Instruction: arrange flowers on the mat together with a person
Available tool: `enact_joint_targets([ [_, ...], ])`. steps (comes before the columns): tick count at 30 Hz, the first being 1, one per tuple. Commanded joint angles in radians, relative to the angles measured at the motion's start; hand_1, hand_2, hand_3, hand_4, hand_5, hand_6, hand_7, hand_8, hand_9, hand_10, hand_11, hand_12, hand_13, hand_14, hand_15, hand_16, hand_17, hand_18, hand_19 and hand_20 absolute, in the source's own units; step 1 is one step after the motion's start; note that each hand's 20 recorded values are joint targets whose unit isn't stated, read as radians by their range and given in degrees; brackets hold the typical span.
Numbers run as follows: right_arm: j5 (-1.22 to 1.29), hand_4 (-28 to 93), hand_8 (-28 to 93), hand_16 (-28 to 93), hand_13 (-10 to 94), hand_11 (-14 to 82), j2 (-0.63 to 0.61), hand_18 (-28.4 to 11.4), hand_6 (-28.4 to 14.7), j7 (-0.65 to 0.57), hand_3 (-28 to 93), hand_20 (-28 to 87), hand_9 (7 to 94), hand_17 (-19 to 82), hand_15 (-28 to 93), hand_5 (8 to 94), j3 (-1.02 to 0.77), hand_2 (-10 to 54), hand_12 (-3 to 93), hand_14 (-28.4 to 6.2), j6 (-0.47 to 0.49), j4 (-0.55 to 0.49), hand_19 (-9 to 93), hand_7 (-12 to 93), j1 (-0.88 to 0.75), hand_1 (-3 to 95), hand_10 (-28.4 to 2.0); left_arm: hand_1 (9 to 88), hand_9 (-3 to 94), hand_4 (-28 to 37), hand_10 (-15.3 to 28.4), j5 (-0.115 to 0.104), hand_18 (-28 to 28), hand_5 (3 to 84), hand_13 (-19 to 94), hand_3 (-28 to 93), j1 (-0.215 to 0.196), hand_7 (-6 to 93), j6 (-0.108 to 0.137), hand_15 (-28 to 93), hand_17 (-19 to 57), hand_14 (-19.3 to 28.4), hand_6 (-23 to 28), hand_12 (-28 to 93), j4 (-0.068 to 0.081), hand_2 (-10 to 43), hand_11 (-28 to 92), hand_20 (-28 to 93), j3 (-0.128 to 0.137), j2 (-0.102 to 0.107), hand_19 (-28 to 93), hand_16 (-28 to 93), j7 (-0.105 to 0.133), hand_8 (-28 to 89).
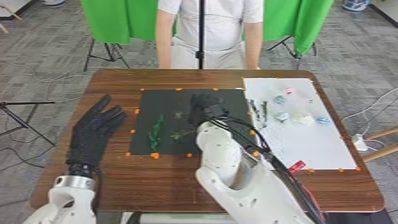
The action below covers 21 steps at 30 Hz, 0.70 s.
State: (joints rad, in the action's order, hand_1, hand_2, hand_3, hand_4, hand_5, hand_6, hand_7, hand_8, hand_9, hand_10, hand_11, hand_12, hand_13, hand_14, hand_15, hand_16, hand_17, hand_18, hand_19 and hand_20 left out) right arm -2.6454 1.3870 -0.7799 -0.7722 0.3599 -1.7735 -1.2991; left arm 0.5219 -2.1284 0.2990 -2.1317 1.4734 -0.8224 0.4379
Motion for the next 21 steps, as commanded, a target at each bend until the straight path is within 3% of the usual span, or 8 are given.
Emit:
enact_joint_targets([
  [1, -0.030, -28, -2, 18, 90, 35.7, 0.016, -21.5, 1.8, -0.030, 61, -12, 93.7, 35, 47, 93.7, 0.016, -9.5, 13.4, -9.2, 0.030, 0.042, 93, 20, 0.001, 51.2, -12.2, 26.3, 30.7, -19.4, 19.9, 0.023, 19.6, 32.7, 23, 74, 0.026, 11.1, -0.024, 34, -9.3, 22.9, 8.3, 10, 0.007, 10.6, 22, 9, -0.016, -0.025, 47, -5, -0.027, -9],
  [4, -0.037, -28, -3, 18, 90, 36.4, 0.029, -21.7, 1.7, -0.020, 63, -12, 93.7, 35, 47, 93.7, 0.028, -9.5, 13.2, -9.5, 0.047, 0.051, 93, 21, 0.008, 49.4, -12.3, 26.3, 30.7, -19.3, 19.9, 0.024, 19.6, 32.8, 24, 74, 0.039, 11.1, -0.019, 34, -9.2, 23.0, 8.3, 10, 0.008, 10.6, 22, 9, -0.028, -0.024, 47, -5, -0.023, -9],
  [7, -0.049, -28, -5, 18, 91, 37.6, 0.044, -22.0, 2.0, -0.027, 65, -12, 93.7, 35, 46, 93.7, 0.040, -9.5, 12.7, -9.7, 0.068, 0.064, 93, 23, 0.022, 46.9, -12.5, 26.3, 30.7, -19.1, 19.8, 0.020, 19.6, 32.7, 24, 74, 0.055, 11.3, -0.014, 34, -9.3, 23.0, 8.2, 10, 0.010, 10.6, 22, 9, -0.044, -0.009, 47, -5, -0.012, -9],
  [9, -0.022, -28, -10, 18, 91, 38.6, 0.051, -22.2, 2.5, -0.065, 68, -11, 93.7, 36, 47, 93.7, 0.048, -7.4, 12.1, -10.3, 0.070, 0.074, 93, 24, 0.037, 44.3, -12.6, 26.3, 30.7, -18.9, 19.8, 0.035, 19.6, 32.8, 23, 74, 0.080, 11.2, -0.033, 34, -9.2, 23.0, 8.2, 10, 0.020, 10.6, 22, 9, -0.045, -0.018, 47, -5, -0.035, -9],
  [10, -0.028, -28, -14, 18, 92, 38.9, 0.062, -22.3, 2.6, -0.054, 68, -11, 93.7, 36, 47, 93.7, 0.046, -6.6, 11.9, -10.4, 0.083, 0.081, 93, 25, 0.038, 43.4, -12.7, 26.4, 30.7, -18.9, 19.8, 0.016, 19.6, 32.8, 23, 74, 0.075, 11.2, -0.013, 34, -9.2, 23.0, 8.2, 10, 0.013, 10.6, 22, 9, -0.059, 0.001, 47, -5, -0.009, -9],
  [11, -0.020, -28, -17, 18, 92, 39.5, 0.060, -22.6, 2.5, -0.060, 68, -11, 93.7, 36, 47, 93.7, 0.052, -4.3, 11.8, -10.8, 0.080, 0.084, 93, 27, 0.045, 42.7, -13.0, 26.4, 30.7, -18.8, 19.8, 0.023, 19.6, 32.8, 23, 74, 0.084, 11.2, -0.018, 34, -9.2, 23.0, 8.2, 10, 0.016, 10.6, 22, 9, -0.060, -0.004, 47, -5, -0.021, -9],
  [13, -0.007, -28, -18, 18, 92, 40.0, 0.066, -22.9, 2.2, -0.072, 68, -10, 93.7, 36, 47, 93.7, 0.059, -2.0, 11.6, -11.0, 0.087, 0.088, 93, 28, 0.052, 41.8, -13.2, 26.5, 30.7, -18.8, 19.9, 0.022, 19.6, 32.8, 23, 74, 0.092, 11.3, -0.021, 34, -9.2, 23.0, 8.2, 10, 0.019, 10.6, 22, 9, -0.067, -0.001, 47, -5, -0.020, -9],
  [21, -0.020, -28, -19, 18, 92, 38.2, 0.074, -23.2, 1.8, -0.054, 67, -11, 93.7, 36, 46, 93.7, 0.049, -0.6, 11.8, -11.1, 0.141, 0.090, 93, 25, 0.026, 39.8, -13.4, 26.6, 30.6, -18.6, 19.7, 0.024, 19.6, 32.8, 23, 74, 0.079, 11.3, -0.016, 34, -9.3, 23.0, 8.1, 10, 0.014, 10.5, 22, 9, -0.058, -0.009, 47, -5, -0.020, -9],
])
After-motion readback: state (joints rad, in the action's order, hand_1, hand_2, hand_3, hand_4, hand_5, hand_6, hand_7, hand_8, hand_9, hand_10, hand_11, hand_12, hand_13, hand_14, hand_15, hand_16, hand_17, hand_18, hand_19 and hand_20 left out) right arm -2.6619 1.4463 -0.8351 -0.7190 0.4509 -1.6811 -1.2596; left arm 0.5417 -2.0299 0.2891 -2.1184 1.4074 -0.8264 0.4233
